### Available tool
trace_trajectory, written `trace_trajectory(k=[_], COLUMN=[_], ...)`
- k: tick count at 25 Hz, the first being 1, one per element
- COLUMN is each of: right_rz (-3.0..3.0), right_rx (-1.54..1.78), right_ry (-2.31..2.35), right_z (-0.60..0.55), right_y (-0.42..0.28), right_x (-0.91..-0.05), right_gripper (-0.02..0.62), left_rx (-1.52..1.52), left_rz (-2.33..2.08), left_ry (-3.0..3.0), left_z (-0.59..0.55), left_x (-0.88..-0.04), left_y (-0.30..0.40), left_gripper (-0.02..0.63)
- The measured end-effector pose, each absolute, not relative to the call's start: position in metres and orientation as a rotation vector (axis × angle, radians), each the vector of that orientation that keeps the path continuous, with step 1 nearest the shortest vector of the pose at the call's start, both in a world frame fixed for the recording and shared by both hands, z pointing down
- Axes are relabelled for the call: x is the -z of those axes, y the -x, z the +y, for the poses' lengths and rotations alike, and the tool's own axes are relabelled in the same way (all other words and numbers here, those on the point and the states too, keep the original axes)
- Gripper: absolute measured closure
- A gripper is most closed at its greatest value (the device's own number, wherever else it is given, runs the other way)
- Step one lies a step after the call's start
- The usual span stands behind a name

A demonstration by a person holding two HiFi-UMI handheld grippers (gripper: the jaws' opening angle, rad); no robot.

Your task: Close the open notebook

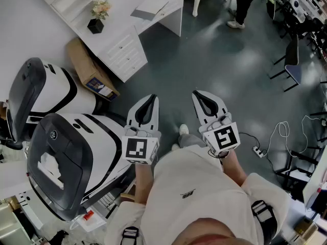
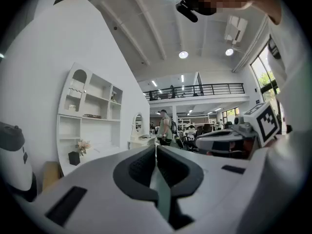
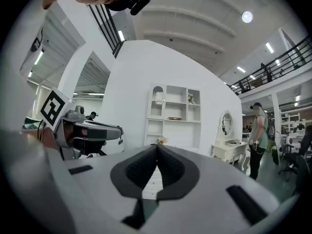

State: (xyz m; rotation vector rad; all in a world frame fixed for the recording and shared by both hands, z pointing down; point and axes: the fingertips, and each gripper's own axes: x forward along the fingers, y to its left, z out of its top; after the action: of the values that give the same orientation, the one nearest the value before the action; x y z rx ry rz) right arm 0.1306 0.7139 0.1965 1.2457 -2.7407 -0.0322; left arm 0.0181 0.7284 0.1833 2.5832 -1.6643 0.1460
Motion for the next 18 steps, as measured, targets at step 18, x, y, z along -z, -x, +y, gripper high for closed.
trace_trajectory(k=[18], right_rz=[-2.822], right_rx=[0.024], right_ry=[-1.212], right_z=[0.592], right_y=[-0.167], right_x=[-0.192], right_gripper=[0.600], left_rx=[-0.162], left_rz=[-1.740], left_ry=[-2.532], left_z=[0.611], left_x=[-0.184], left_y=[-0.051], left_gripper=[0.606])
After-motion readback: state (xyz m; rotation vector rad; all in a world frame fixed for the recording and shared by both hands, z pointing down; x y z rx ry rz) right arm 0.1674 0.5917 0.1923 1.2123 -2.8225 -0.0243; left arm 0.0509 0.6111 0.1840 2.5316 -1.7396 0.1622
